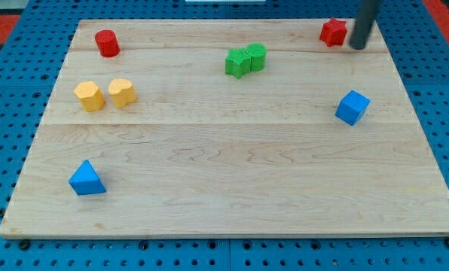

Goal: Slide the red star to the top side of the green star

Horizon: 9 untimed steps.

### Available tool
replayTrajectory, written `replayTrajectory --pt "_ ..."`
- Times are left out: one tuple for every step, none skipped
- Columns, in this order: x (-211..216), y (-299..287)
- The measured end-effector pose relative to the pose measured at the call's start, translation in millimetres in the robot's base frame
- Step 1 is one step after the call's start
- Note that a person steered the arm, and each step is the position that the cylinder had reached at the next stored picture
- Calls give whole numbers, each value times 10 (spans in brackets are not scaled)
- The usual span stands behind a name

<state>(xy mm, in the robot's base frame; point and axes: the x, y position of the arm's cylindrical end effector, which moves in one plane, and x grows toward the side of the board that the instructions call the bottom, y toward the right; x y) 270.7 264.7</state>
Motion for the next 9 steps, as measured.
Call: replayTrajectory --pt "134 298" --pt "-315 146" --pt "-315 -611" --pt "-315 -1046" --pt "-327 -1084" --pt "-402 -648" --pt "-743 9" --pt "-793 -6" --pt "-796 -497"
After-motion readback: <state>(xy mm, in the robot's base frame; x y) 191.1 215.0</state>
